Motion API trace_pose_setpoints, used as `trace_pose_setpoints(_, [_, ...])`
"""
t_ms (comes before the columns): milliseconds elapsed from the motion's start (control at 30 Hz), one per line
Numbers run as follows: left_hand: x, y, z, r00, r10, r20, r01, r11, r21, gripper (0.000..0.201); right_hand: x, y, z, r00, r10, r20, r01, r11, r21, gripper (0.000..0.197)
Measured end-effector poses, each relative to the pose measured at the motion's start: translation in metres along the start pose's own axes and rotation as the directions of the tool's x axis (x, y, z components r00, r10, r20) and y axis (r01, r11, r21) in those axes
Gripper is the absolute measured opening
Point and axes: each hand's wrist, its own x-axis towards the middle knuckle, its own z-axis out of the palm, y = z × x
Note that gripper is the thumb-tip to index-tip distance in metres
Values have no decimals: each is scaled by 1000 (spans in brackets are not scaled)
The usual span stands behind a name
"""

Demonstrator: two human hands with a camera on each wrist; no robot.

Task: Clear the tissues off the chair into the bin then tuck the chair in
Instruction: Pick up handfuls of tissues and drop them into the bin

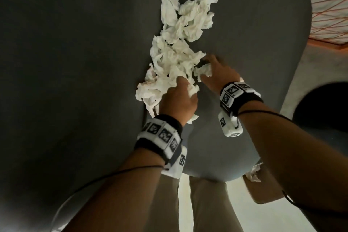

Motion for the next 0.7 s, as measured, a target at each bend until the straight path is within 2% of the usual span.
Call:
trace_pose_setpoints(100, [16, -1, 20, 998, -45, 33, 38, 981, 188, 41, 3, 6, 5, 998, 57, -26, -58, 997, -42, 36])
trace_pose_setpoints(200, [24, -4, 26, 998, -53, 38, 41, 965, 260, 31, -3, 20, 4, 988, 132, -80, -125, 988, 91, 38])
trace_pose_setpoints(267, [22, -7, 22, 997, -46, 54, 34, 976, 215, 28, -11, 33, 3, 979, 163, -124, -139, 974, 180, 35])
trace_pose_setpoints(367, [11, -13, 12, 1000, 5, 23, -6, 1000, 30, 29, -25, 48, 2, 961, 194, -197, -135, 951, 278, 22])
trace_pose_setpoints(400, [5, -15, 9, 1000, 23, 2, -23, 999, -47, 27, -29, 49, 2, 955, 211, -208, -134, 933, 333, 15])
trace_pose_setpoints(467, [-7, -20, 0, 997, 40, -63, -51, 982, -180, 16, -34, 48, 3, 951, 206, -231, -101, 912, 397, 17])
trace_pose_setpoints(533, [-18, -21, -10, 988, 35, -152, -70, 970, -231, 24, -36, 41, 3, 948, 172, -266, -55, 917, 394, 19])
trace_pose_setpoints(633, [-23, -21, -23, 971, -12, -239, -46, 971, -233, 46, -32, 23, 3, 975, 111, -190, -13, 891, 453, 19])
trace_pose_setpoints(700, [-15, -19, -26, 972, -24, -234, -24, 980, -200, 45, -21, 11, 7, 991, 68, -114, -15, 910, 415, 32])
